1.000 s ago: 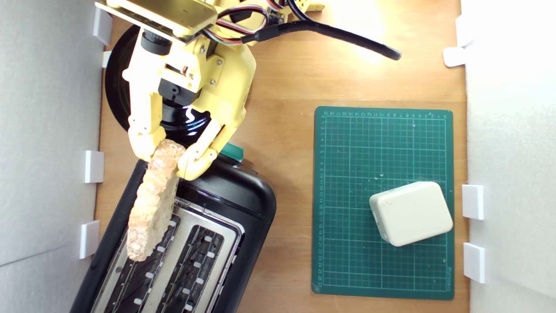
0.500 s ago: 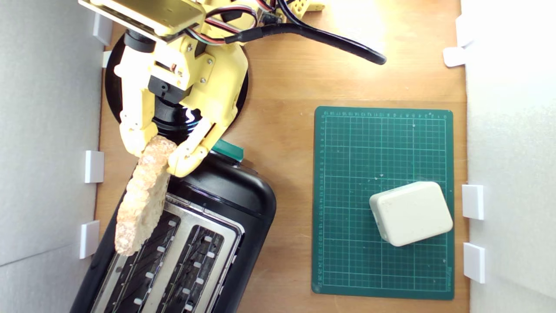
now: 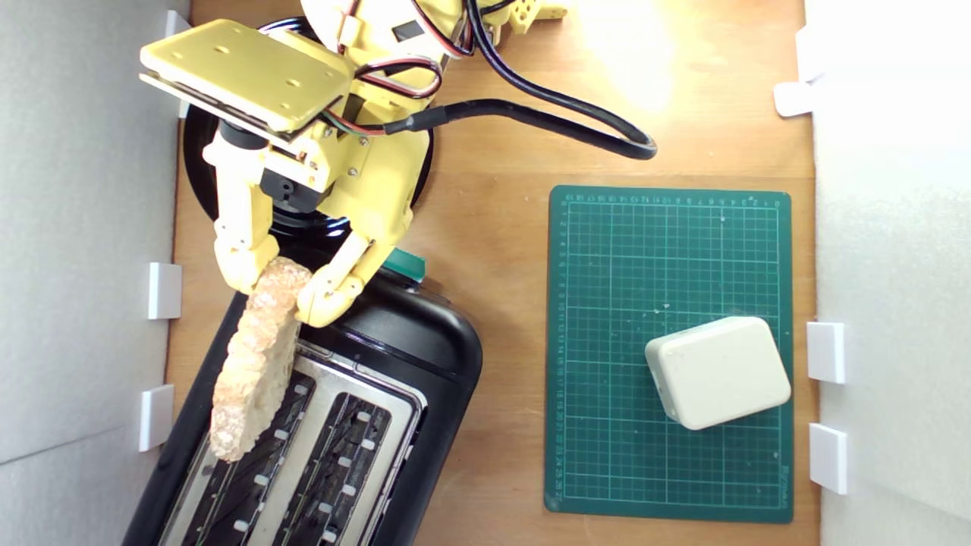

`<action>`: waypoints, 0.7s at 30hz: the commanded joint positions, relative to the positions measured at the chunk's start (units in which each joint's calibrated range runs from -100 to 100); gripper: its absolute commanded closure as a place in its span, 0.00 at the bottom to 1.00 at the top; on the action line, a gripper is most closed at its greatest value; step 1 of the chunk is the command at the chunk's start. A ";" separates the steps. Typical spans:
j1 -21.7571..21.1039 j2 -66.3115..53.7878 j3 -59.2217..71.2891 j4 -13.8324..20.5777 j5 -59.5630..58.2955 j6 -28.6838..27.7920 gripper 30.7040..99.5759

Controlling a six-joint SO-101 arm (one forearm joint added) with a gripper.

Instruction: Pick bread and place in toaster

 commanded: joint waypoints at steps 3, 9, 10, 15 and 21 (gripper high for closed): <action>0.13 2.41 -3.33 0.64 -1.47 0.25 0.63; 0.13 6.24 -3.33 0.64 -1.56 0.25 0.63; 0.04 6.90 -3.33 0.73 -1.56 0.25 0.63; -0.12 9.81 -3.33 0.64 -1.56 0.25 0.63; -1.57 13.89 -3.33 -0.09 -1.56 -0.06 0.62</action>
